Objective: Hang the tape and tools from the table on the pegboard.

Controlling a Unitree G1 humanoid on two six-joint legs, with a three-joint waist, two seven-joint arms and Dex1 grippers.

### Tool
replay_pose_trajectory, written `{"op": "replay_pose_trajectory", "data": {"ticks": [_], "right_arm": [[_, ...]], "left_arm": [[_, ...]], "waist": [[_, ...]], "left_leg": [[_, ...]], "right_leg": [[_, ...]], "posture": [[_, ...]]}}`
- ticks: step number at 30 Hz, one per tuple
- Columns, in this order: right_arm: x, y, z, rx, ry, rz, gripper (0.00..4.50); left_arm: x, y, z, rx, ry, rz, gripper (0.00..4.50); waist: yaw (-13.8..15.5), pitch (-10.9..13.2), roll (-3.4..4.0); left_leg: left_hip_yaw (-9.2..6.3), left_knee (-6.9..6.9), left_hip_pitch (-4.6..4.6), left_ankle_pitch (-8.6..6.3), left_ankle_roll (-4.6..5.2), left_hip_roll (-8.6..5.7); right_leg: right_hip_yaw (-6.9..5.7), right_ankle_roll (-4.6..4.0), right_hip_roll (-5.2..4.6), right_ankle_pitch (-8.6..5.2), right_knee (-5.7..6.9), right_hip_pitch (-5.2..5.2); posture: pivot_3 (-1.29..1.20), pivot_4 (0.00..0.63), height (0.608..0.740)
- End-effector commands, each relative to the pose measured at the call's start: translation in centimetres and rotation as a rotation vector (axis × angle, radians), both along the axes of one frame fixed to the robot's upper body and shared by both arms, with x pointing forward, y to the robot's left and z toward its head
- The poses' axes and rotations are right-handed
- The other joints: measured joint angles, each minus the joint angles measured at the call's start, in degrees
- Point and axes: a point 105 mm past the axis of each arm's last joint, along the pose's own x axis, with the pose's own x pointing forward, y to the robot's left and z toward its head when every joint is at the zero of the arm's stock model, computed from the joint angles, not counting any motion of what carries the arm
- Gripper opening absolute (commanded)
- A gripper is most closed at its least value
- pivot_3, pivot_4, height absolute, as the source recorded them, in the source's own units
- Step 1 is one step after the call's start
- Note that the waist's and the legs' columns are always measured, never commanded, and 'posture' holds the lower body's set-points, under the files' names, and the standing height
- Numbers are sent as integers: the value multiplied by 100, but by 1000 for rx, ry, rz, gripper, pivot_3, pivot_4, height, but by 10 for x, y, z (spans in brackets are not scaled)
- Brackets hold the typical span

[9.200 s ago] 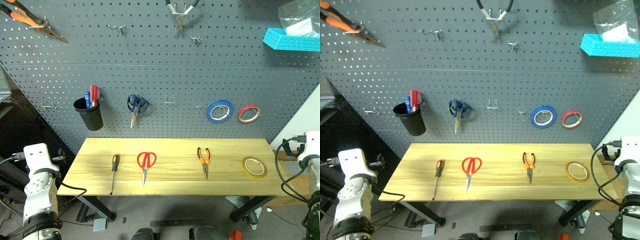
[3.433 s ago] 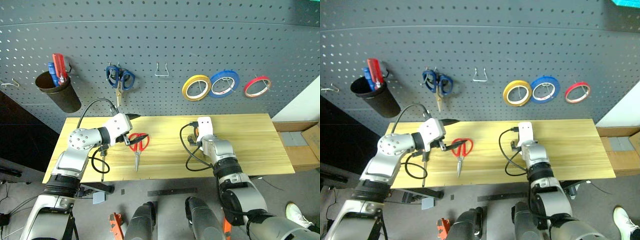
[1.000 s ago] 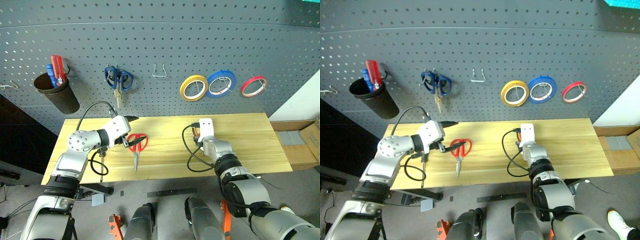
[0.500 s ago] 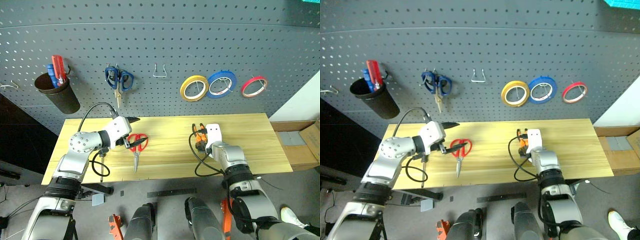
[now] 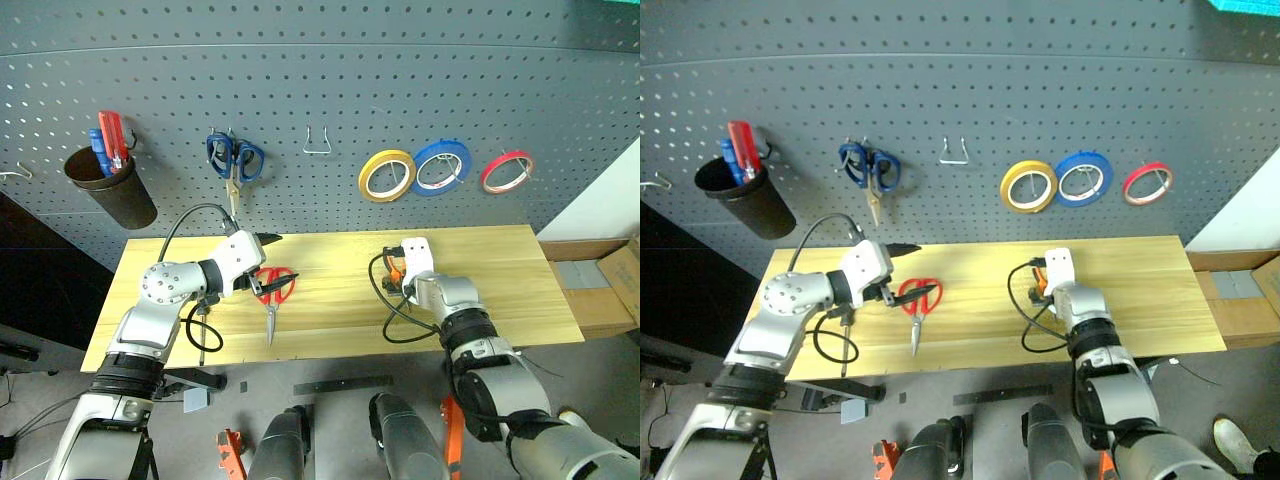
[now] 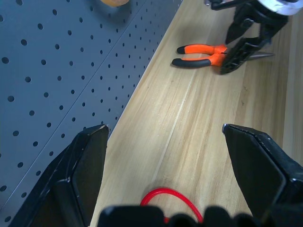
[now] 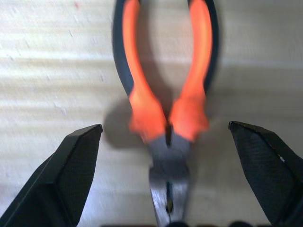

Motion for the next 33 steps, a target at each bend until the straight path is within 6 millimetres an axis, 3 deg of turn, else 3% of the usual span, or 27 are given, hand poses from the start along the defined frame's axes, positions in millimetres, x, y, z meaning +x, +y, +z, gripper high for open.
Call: {"op": "replay_pose_trajectory", "data": {"ticks": [1, 12, 16, 21, 22, 28, 33], "right_arm": [[12, 2, 10, -19, -52, 7, 4457], [19, -1, 7, -108, -59, 34, 4457], [20, -1, 6, -120, -64, 34, 3549], [21, 5, 7, -97, -83, 30, 1858], [22, 7, 9, -92, -96, 30, 1824], [30, 24, 51, -18, -261, 68, 1824], [-9, 46, 89, 44, -386, 171, 1824]], "left_arm": [[0, -2, 15, -24, -47, -12, 4127], [0, -4, 16, -24, -49, -11, 4127], [-1, -3, 15, -30, -47, -5, 4127], [-2, 3, 14, -65, -41, 30, 4127], [-3, 5, 14, -74, -39, 38, 4127], [-5, 25, 19, -149, -35, 134, 4127], [-10, 40, 22, -207, -35, 205, 4127]], "waist": [[0, 0, 0], [1, 0, 0], [1, 0, 0], [0, 0, 0], [0, 0, 1], [3, 2, 3], [44, 2, 4]], "left_leg": [[0, 0, 0, 0, 0, 0], [0, 0, 0, 0, 0, -1], [-1, 1, 0, 0, 0, -1], [-1, 1, 0, 0, 0, -1], [-1, 1, 0, 0, 0, 0], [0, -1, -2, 0, 0, 1], [-6, -8, -15, -1, -2, 2]], "right_leg": [[0, 0, 0, 0, 0, -1], [0, 0, 0, 0, 2, -1], [0, 0, 0, 0, 3, -1], [0, -1, 0, 1, 3, -1], [0, -1, 0, 1, 3, -1], [1, -1, 0, 1, 5, -6], [-2, -1, -2, 0, 1, -19]], "posture": [[-103, 226, 740], [-96, 223, 740], [-97, 223, 740], [-95, 222, 740], [-92, 222, 740], [-85, 228, 740], [-85, 233, 740]]}}
